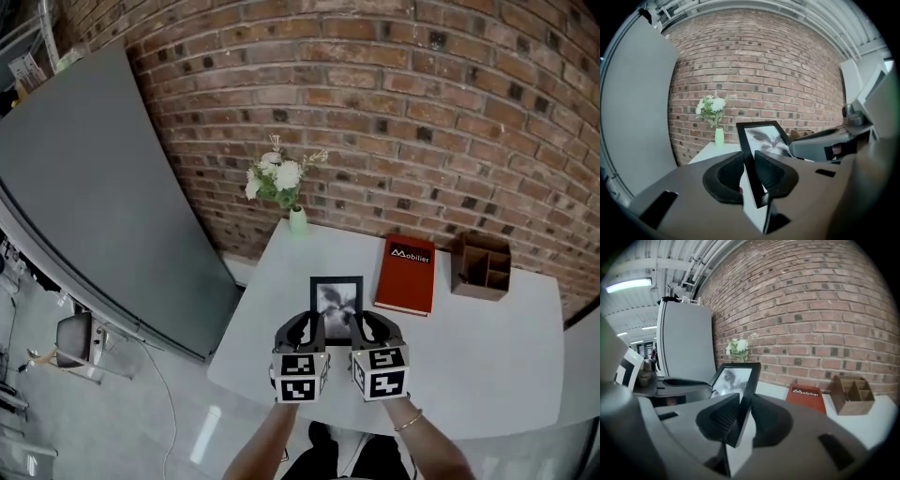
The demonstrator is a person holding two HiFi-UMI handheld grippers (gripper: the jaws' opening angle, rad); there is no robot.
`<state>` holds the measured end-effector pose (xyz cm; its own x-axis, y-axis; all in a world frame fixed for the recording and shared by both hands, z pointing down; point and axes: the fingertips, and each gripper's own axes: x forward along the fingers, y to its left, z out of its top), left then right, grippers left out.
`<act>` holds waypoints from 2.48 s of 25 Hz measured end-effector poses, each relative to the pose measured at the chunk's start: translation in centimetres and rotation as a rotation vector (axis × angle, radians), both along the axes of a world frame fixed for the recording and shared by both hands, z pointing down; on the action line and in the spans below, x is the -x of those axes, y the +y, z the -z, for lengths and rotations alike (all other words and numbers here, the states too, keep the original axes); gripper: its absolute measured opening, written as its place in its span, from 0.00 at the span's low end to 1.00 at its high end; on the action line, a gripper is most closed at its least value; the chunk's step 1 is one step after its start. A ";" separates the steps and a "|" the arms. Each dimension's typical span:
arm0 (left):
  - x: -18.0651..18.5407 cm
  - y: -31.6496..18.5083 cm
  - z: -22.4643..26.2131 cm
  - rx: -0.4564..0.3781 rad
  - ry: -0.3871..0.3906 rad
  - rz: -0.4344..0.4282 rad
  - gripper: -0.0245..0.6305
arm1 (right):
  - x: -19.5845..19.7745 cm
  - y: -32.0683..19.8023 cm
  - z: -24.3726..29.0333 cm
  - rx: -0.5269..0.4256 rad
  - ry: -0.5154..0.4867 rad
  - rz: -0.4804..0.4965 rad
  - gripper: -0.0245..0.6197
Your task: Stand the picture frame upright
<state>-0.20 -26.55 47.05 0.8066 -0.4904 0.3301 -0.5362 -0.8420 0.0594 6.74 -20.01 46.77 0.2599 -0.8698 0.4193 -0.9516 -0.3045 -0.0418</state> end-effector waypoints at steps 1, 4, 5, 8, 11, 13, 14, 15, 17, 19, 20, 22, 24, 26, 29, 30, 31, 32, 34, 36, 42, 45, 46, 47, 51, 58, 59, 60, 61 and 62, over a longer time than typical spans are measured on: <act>-0.3 -0.2 0.0 0.000 0.001 -0.019 0.14 | -0.1 0.0 0.0 0.002 0.000 -0.018 0.16; -1.1 -0.5 0.0 0.003 0.002 -0.066 0.14 | -0.6 0.0 0.2 0.005 0.007 -0.060 0.16; -1.3 -0.5 0.0 0.003 0.002 -0.080 0.14 | -0.8 0.0 0.2 0.006 0.010 -0.071 0.16; -2.2 -0.9 0.1 -0.006 0.004 -0.121 0.14 | -1.4 -0.2 0.4 0.003 0.017 -0.099 0.16; -3.3 -1.8 0.3 -0.014 0.006 -0.151 0.14 | -2.2 -0.8 0.6 -0.002 0.026 -0.114 0.16; -4.1 -2.3 0.3 -0.018 0.005 -0.163 0.14 | -2.9 -1.4 0.6 -0.001 0.027 -0.127 0.16; -4.5 -2.6 0.3 -0.020 0.004 -0.169 0.14 | -3.3 -1.6 0.6 -0.001 0.026 -0.135 0.16; -5.0 -2.9 0.4 -0.021 0.003 -0.175 0.14 | -3.7 -1.8 0.6 -0.002 0.024 -0.143 0.16; -5.8 -3.3 0.4 -0.024 0.002 -0.186 0.14 | -4.4 -2.2 0.6 -0.003 0.022 -0.156 0.16; -6.6 -3.8 0.4 -0.026 0.000 -0.196 0.14 | -5.1 -2.6 0.6 -0.004 0.022 -0.163 0.16; -7.0 -4.2 0.4 -0.026 -0.001 -0.200 0.14 | -5.5 -2.9 0.6 -0.003 0.023 -0.165 0.16; -7.9 -4.8 0.2 -0.023 -0.004 -0.207 0.14 | -6.2 -3.5 0.5 0.003 0.026 -0.168 0.16; -8.9 -5.3 0.0 -0.018 -0.010 -0.213 0.14 | -7.1 -4.0 0.3 0.012 0.024 -0.169 0.16; -9.9 -5.9 -0.1 -0.018 -0.018 -0.222 0.14 | -8.2 -4.6 0.1 0.016 0.020 -0.168 0.16; -11.8 -7.2 -0.1 -0.023 -0.022 -0.232 0.14 | -10.0 -5.9 0.0 0.017 0.024 -0.172 0.16; -12.4 -7.6 -0.1 -0.025 -0.025 -0.234 0.14 | -10.6 -6.3 0.0 0.017 0.025 -0.173 0.16; -13.0 -8.1 -0.1 -0.028 -0.028 -0.236 0.14 | -11.1 -6.7 -0.1 0.016 0.024 -0.175 0.16; -13.7 -8.5 -0.1 -0.031 -0.030 -0.238 0.14 | -11.8 -7.1 -0.1 0.015 0.023 -0.176 0.16; -15.1 -9.2 -0.1 -0.039 -0.034 -0.246 0.14 | -13.2 -7.8 -0.3 0.014 0.021 -0.178 0.16; -16.6 -9.9 -0.2 -0.046 -0.036 -0.254 0.14 | -14.6 -8.5 -0.5 0.014 0.018 -0.181 0.16; -20.8 -11.9 -1.5 -0.048 -0.053 -0.267 0.14 | -18.7 -10.4 -2.0 0.020 0.011 -0.187 0.16; -22.6 -12.6 -2.6 -0.048 -0.069 -0.279 0.14 | -20.4 -11.1 -3.1 0.024 0.006 -0.193 0.16; -23.1 -12.8 -3.1 -0.045 -0.074 -0.280 0.14 | -20.9 -11.2 -3.5 0.028 0.007 -0.193 0.16; -23.6 -12.9 -3.5 -0.041 -0.078 -0.280 0.14 | -21.4 -11.4 -4.0 0.033 0.007 -0.192 0.16; -25.2 -13.3 -4.7 -0.038 -0.085 -0.281 0.14 | -22.9 -11.8 -5.8 0.050 -0.006 -0.193 0.16; -26.8 -14.3 -6.6 -0.022 -0.093 -0.276 0.14 | -24.5 -12.9 -7.7 0.075 -0.006 -0.187 0.16; -26.9 -14.5 -6.8 -0.020 -0.091 -0.274 0.14 | -24.6 -13.0 -7.9 0.078 -0.003 -0.189 0.16; -27.0 -14.6 -7.0 -0.019 -0.089 -0.274 0.14 | -24.7 -13.2 -8.1 0.081 0.002 -0.191 0.16; -27.1 -14.7 -7.2 -0.020 -0.090 -0.275 0.14 | -24.8 -13.2 -8.2 0.083 0.009 -0.192 0.16; -27.1 -14.8 -7.4 -0.022 -0.091 -0.275 0.14 | -24.8 -13.3 -8.4 0.085 0.018 -0.191 0.16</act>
